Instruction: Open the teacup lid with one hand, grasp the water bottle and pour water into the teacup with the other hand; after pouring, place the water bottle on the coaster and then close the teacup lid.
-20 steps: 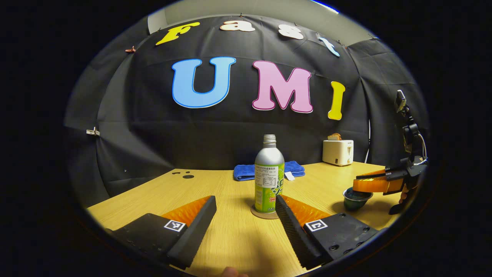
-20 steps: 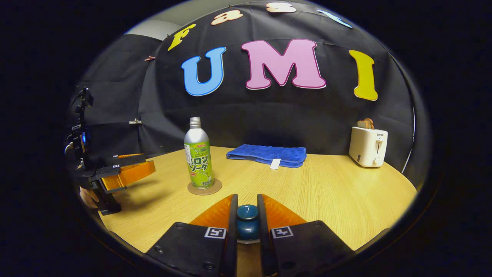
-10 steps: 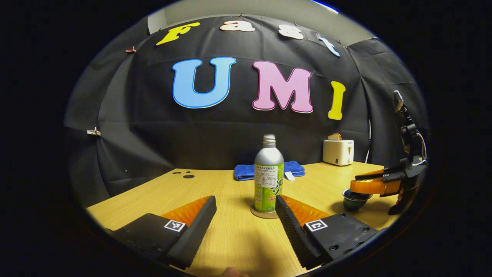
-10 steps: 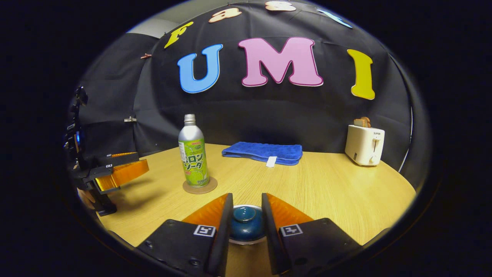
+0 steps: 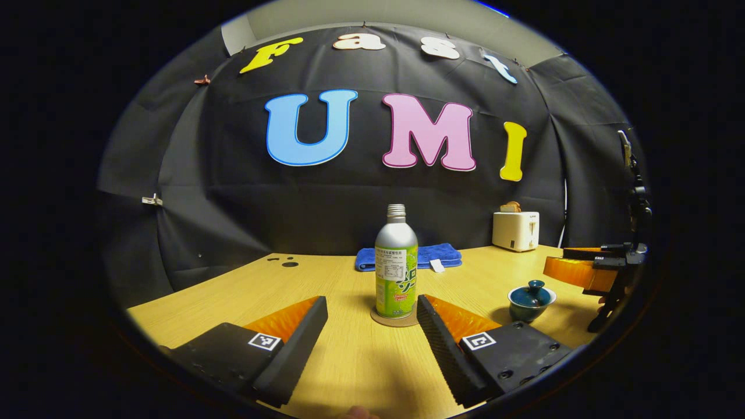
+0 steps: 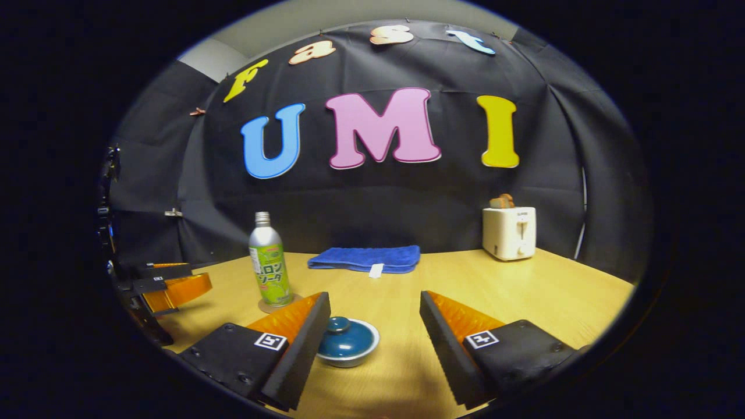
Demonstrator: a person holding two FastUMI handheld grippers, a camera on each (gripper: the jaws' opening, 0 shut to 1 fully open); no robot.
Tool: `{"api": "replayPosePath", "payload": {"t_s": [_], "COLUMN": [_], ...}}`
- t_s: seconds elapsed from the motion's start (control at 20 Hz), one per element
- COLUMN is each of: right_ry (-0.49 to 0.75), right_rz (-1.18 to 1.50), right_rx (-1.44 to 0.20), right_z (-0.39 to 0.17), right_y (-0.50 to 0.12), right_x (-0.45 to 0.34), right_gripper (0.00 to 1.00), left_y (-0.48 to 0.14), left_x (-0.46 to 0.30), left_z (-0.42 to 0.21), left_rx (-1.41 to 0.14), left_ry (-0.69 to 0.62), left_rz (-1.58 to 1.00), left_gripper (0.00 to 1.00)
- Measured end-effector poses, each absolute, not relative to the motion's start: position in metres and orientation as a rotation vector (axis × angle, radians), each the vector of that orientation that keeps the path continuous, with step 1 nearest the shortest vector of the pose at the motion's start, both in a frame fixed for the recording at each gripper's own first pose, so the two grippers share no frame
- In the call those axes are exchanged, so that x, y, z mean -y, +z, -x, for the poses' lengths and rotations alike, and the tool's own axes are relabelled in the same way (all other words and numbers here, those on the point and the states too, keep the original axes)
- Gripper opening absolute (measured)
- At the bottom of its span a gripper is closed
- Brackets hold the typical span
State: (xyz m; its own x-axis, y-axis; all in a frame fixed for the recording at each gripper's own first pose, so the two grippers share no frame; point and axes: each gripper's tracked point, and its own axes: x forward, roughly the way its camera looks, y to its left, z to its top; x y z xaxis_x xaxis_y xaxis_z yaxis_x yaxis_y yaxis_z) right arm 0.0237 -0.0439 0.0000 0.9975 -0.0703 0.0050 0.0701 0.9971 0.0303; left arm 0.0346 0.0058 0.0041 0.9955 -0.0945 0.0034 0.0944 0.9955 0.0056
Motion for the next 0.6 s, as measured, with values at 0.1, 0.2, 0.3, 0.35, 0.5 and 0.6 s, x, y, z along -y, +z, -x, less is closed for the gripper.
{"api": "replayPosePath", "payload": {"t_s": [0.1, 0.2, 0.3, 0.35, 0.5, 0.6], "right_ry": [-0.111, -0.151, -0.163, -0.16, -0.136, -0.116], "right_rz": [-0.008, 0.004, 0.009, 0.009, 0.008, 0.007], "right_rx": [0.005, 0.006, 0.005, 0.006, 0.006, 0.004], "right_z": [-0.017, -0.011, -0.009, -0.008, -0.005, -0.004], "right_y": [0.0, 0.001, 0.001, 0.001, 0.001, 0.001], "right_x": [0.05, 0.058, 0.056, 0.055, 0.049, 0.045], "right_gripper": [0.98, 0.98, 0.98, 0.98, 0.98, 0.98], "left_y": [0.004, 0.004, 0.004, 0.004, 0.005, 0.005], "left_x": [0.0, 0.005, 0.013, 0.017, 0.025, 0.029], "left_z": [-0.031, -0.03, -0.028, -0.028, -0.028, -0.028], "left_rx": [0.003, 0.002, 0.002, 0.002, 0.002, 0.002], "left_ry": [-0.069, -0.044, -0.036, -0.036, -0.036, -0.046], "left_rz": [-0.005, -0.004, -0.005, -0.004, -0.004, -0.005], "left_gripper": [0.97, 0.97, 0.97, 0.97, 0.97, 0.97]}}
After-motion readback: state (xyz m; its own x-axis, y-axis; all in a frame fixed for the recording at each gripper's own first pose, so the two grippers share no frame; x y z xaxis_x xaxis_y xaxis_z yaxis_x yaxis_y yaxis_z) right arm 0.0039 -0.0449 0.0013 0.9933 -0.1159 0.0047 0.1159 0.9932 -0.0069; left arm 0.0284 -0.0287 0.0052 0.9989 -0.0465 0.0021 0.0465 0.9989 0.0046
